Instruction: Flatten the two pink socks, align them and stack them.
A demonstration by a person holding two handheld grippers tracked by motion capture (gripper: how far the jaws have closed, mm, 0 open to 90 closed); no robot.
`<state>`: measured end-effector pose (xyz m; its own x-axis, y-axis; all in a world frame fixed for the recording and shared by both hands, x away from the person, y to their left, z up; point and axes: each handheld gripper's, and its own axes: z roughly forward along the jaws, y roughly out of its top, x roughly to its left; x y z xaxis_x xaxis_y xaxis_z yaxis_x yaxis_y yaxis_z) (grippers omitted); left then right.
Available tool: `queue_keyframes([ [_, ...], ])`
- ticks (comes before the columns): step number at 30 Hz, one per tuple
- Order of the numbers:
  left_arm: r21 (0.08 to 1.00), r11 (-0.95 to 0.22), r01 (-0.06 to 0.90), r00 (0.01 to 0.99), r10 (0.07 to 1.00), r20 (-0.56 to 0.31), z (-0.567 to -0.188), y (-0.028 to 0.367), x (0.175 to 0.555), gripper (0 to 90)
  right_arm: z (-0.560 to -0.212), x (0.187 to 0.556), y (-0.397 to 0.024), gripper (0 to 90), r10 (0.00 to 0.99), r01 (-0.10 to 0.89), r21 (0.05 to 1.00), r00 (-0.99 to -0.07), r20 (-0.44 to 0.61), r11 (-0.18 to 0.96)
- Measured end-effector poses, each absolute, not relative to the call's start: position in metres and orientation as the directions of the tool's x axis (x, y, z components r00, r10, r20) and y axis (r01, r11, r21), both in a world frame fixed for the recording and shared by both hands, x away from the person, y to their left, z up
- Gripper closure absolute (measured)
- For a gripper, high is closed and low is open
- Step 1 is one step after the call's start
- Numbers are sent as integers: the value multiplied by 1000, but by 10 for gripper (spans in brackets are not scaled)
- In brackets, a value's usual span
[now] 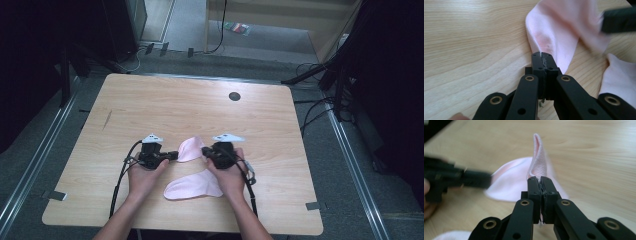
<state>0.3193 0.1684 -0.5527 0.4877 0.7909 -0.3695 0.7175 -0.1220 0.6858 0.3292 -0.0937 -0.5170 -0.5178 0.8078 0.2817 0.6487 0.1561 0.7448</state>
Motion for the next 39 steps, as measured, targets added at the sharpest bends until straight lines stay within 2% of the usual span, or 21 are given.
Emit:
queue_keyframes([
  [2, 688, -137, 713, 490, 799, -349, -552, 172, 318, 900, -515, 336, -115, 884, 819, 679, 731, -458, 347, 70],
  [3, 688, -137, 713, 490, 799, -349, -552, 172, 318, 900, -515, 336, -115, 884, 819, 679, 731, -458, 347, 70],
  [4, 689, -132, 712, 488, 799, -351, -552, 174, 317, 900, -516, 342, -134, 884, 825, 705, 709, -398, 400, -4],
  [6, 691, -127, 712, 485, 800, -353, -553, 177, 316, 900, -521, 348, -148, 887, 829, 729, 683, -351, 436, -51],
  [13, 691, -119, 713, 483, 799, -360, -553, 179, 318, 900, -538, 355, -159, 888, 869, 752, 657, -295, 398, -46],
  [14, 715, -126, 688, 494, 803, -334, -552, 179, 316, 897, -541, 356, -162, 838, 875, 752, 656, -271, 401, -68],
  [15, 742, -101, 663, 503, 794, -341, -550, 181, 315, 831, -541, 356, -164, 789, 878, 743, 663, -258, 404, -87],
  [16, 757, -72, 649, 505, 785, -358, -548, 182, 315, 720, -540, 355, -166, 770, 875, 740, 665, -253, 413, -100],
  [17, 757, -72, 649, 505, 785, -358, -548, 182, 315, 673, -540, 355, -166, 770, 875, 740, 665, -253, 413, -100],
  [20, 761, -21, 649, 475, 793, -383, -541, 185, 316, 643, -535, 352, -166, 695, 867, 696, 714, -307, 391, -75],
  [21, 761, -21, 649, 475, 793, -383, -541, 185, 316, 647, -535, 352, -166, 695, 867, 696, 714, -307, 391, -75],
  [22, 756, -14, 655, 464, 796, -388, -541, 185, 317, 648, -535, 352, -163, 634, 857, 695, 716, -329, 397, -66],
  [23, 748, -17, 664, 453, 805, -384, -542, 184, 319, 648, -535, 352, -163, 634, 857, 695, 716, -329, 397, -66],
  [24, 737, -24, 676, 433, 821, -371, -545, 182, 321, 653, -538, 353, -157, 587, 862, 691, 722, -351, 365, -24],
  [28, 718, -59, 694, 431, 832, -348, -551, 174, 322, 674, -543, 351, -146, 555, 875, 668, 741, -399, 273, 73],
  [30, 722, -85, 686, 436, 843, -315, -551, 170, 321, 683, -545, 350, -143, 558, 876, 662, 743, -413, 250, 100],
  [32, 719, -83, 690, 433, 844, -318, -550, 169, 322, 712, -547, 348, -139, 569, 881, 646, 751, -427, 207, 137],
  [35, 712, -94, 696, 431, 848, -309, -551, 168, 323, 860, -547, 347, -136, 621, 883, 636, 753, -437, 172, 168],
  [36, 708, -95, 700, 430, 847, -312, -551, 167, 323, 892, -547, 345, -132, 724, 886, 621, 758, -445, 129, 202],
  [37, 708, -95, 700, 430, 847, -312, -551, 167, 323, 900, -547, 345, -132, 724, 886, 621, 758, -445, 129, 202],
  [39, 709, -83, 700, 434, 839, -329, -552, 170, 324, 900, -546, 343, -130, 851, 884, 623, 751, -452, 117, 219],
])
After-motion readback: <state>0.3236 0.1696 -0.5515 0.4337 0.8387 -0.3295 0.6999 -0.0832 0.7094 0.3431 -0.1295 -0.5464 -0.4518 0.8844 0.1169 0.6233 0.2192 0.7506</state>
